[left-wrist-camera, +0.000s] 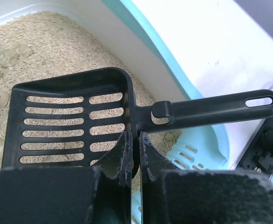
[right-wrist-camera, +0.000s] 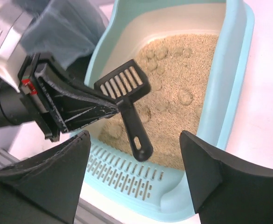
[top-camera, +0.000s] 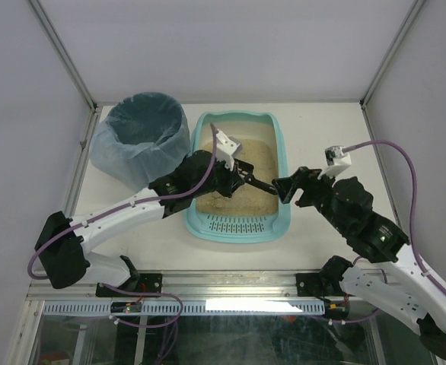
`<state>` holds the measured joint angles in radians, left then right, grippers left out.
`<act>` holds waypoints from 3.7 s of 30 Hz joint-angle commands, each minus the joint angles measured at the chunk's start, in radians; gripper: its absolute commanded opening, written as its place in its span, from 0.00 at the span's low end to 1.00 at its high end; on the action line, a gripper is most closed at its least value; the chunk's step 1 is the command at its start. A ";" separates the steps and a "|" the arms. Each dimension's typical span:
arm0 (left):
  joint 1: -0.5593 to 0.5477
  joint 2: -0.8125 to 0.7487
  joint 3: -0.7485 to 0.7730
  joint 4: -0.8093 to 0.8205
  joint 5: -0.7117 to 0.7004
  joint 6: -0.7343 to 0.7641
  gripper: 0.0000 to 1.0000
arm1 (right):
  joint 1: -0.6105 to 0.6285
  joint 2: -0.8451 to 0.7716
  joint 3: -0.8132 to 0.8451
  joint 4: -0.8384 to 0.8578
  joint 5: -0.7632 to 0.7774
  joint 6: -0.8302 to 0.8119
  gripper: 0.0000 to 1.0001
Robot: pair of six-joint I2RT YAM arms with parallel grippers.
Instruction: Clean the litter box
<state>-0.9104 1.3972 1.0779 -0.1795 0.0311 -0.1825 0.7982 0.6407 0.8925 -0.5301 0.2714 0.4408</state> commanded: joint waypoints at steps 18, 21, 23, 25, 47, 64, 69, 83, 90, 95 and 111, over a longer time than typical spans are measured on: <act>-0.081 -0.080 -0.280 0.637 -0.316 -0.331 0.00 | 0.005 0.003 -0.142 0.271 0.184 0.636 0.78; -0.085 -0.067 -0.287 0.649 -0.330 -0.343 0.00 | 0.005 -0.001 -0.160 0.283 0.196 0.656 0.77; -0.091 -0.057 -0.284 0.655 -0.333 -0.344 0.00 | 0.005 0.006 -0.170 0.287 0.220 0.667 0.77; -0.102 -0.044 -0.276 0.657 -0.339 -0.344 0.00 | 0.005 0.025 -0.174 0.291 0.243 0.676 0.75; -0.183 0.025 -0.227 0.669 -0.484 -0.365 0.00 | 0.004 0.240 -0.202 0.410 0.315 0.762 0.36; -0.186 -0.121 -0.255 0.544 -0.454 -0.355 0.73 | 0.002 0.187 -0.225 0.488 0.335 0.554 0.00; -0.172 -0.248 -0.244 0.328 -0.472 -0.331 0.79 | -0.011 0.155 -0.203 0.448 0.308 0.373 0.00; 0.136 -0.321 -0.083 -0.351 -0.357 -0.274 0.69 | -0.044 0.235 -0.042 0.233 0.120 0.092 0.00; 0.141 -0.188 -0.067 -0.417 -0.327 -0.229 0.66 | -0.044 0.242 -0.038 0.222 0.100 0.091 0.00; 0.141 -0.104 -0.064 -0.429 -0.344 -0.223 0.63 | -0.043 0.226 -0.036 0.196 0.094 0.093 0.00; 0.046 -0.028 -0.034 -0.306 -0.175 -0.175 0.51 | -0.043 0.208 -0.004 0.127 0.176 0.061 0.00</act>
<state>-0.7891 1.3376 0.9920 -0.6209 -0.3046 -0.3603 0.7570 0.8520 0.8101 -0.3935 0.3878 0.5404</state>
